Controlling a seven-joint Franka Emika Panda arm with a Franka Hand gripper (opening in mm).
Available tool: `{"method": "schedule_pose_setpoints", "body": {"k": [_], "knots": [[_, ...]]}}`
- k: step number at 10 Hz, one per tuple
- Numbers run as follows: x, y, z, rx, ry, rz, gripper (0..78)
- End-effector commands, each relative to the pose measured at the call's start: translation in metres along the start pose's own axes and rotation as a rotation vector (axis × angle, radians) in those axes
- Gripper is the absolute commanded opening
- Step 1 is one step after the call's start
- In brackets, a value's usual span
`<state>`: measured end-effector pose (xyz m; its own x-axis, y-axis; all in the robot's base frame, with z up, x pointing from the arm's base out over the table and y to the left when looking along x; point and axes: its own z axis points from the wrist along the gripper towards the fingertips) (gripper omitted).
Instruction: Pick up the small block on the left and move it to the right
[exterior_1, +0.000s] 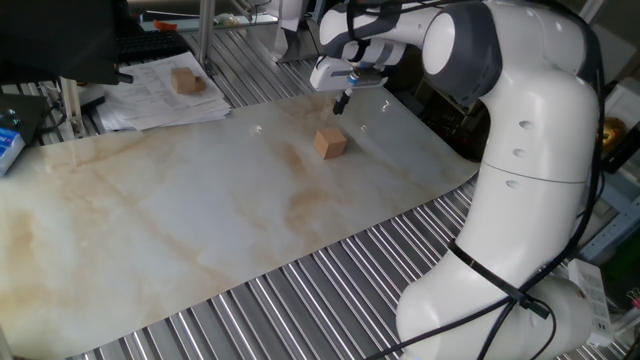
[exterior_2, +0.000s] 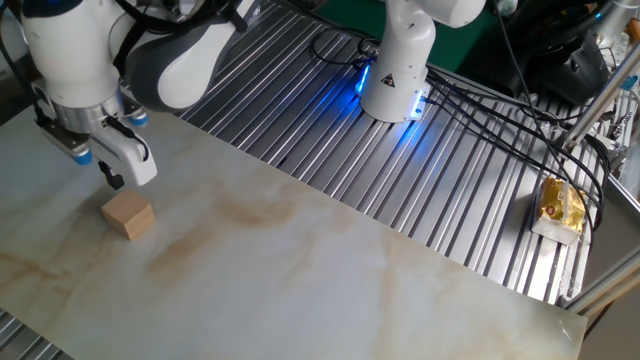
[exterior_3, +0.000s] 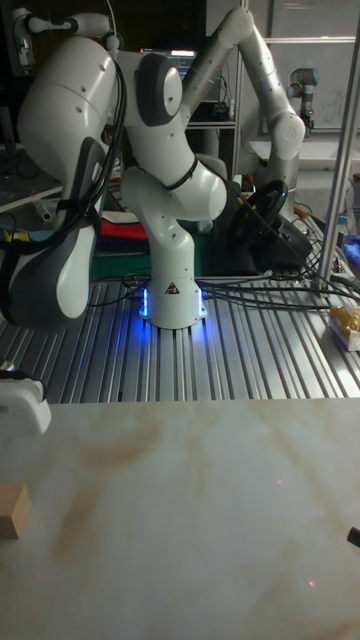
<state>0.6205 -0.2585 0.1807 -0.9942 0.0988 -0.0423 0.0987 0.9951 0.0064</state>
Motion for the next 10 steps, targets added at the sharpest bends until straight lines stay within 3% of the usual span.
{"method": "schedule_pose_setpoints", "body": {"k": [1, 10], "knots": [[-0.001, -0.001, 0.008, 0.002, -0.002, 0.008, 0.0], [-0.002, -0.003, 0.025, 0.007, 0.005, 0.021, 0.0]]}}
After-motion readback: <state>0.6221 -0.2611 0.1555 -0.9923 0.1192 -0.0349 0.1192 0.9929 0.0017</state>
